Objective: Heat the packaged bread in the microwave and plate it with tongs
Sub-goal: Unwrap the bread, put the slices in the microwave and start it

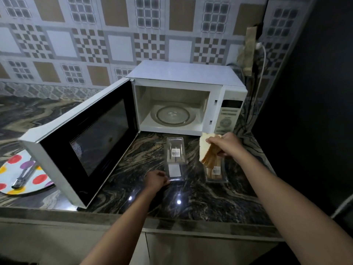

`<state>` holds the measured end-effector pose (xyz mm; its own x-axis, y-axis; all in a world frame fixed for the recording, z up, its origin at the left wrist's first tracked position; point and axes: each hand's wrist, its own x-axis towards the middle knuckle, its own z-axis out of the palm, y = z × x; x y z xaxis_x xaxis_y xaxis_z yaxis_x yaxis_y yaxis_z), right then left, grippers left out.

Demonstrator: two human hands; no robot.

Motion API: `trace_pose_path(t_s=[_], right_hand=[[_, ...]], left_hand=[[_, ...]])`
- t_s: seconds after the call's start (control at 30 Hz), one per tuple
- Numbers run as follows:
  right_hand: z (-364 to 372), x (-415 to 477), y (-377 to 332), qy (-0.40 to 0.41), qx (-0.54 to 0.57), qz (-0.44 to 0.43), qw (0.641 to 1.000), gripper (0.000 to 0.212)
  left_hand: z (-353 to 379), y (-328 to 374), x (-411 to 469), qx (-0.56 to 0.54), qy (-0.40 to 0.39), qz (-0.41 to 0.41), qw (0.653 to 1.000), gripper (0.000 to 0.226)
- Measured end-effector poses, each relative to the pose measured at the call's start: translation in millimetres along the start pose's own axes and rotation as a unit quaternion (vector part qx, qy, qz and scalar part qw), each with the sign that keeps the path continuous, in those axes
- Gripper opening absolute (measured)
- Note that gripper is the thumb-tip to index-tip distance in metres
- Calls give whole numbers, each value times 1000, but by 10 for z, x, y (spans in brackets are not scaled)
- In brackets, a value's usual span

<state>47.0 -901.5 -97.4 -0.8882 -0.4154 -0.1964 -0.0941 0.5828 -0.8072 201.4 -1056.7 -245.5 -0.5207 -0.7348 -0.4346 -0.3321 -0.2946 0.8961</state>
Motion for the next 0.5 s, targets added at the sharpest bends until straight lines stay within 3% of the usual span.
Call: trace_pose_path(t_s=[0.07,0.17,0.33,0.5], right_hand=[[-28,10,-21,17,16,-3,1000,61],[-26,4,-93,41,29,-16,999,55],[9,69,-247,59,-27,-52,997,54],[186,330,-494,80,-56,-71,993,56]], left_hand=[[-8,-28,46,102,-3,53,993,15],[-24,20,-1,246,-10,115,962,22],[-53,72,72,354,29,177,918,30],[-193,60,355,479,53,216,850,35]])
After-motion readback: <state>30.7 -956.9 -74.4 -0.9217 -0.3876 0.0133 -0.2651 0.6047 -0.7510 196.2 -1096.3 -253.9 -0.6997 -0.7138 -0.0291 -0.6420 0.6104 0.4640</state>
